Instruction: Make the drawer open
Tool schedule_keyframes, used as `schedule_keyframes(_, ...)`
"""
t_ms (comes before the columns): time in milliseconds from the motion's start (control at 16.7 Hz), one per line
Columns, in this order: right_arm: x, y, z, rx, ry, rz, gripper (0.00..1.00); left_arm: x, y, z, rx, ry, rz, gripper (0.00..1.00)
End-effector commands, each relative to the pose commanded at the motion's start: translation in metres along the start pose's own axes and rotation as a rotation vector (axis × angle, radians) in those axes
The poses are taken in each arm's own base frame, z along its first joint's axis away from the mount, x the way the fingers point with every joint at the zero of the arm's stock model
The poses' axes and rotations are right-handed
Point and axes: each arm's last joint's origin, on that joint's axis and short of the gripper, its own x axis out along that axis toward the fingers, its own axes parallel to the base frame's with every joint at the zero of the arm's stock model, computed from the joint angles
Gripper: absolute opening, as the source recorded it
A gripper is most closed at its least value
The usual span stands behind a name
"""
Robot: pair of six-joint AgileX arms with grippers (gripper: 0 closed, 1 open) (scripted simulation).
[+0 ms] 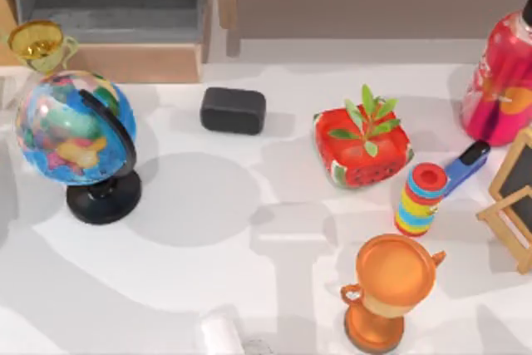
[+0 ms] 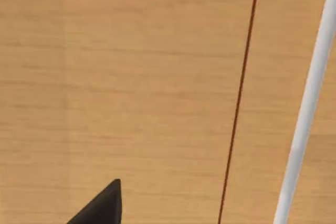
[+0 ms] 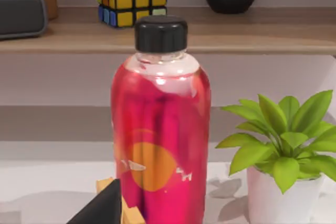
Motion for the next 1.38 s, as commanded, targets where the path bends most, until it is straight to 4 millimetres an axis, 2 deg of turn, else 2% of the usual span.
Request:
schedule_keyframes(180, 0.0, 0.0, 0.0, 0.0, 0.0, 0.0, 1.0, 0.002, -0.005, -0.013, 0.068, -0.018, 0.03, 1.0)
schedule_keyframes(480, 0.0, 0.0, 0.0, 0.0, 0.0, 0.0, 1.0, 0.003, -0.005, -0.011, 0.066, -0.02, 0.028, 1.0)
schedule_keyframes(840, 0.0, 0.0, 0.0, 0.0, 0.0, 0.0, 1.0, 0.025, -0.004, -0.013, 0.068, -0.018, 0.031, 1.0)
schedule_keyframes(1080, 0.0, 0.0, 0.0, 0.0, 0.0, 0.0, 1.0, 0.027, -0.004, -0.013, 0.068, -0.018, 0.03, 1.0)
schedule_keyframes(1380, 0.0, 0.0, 0.0, 0.0, 0.0, 0.0, 1.0, 0.027, -0.004, -0.013, 0.068, -0.018, 0.03, 0.62)
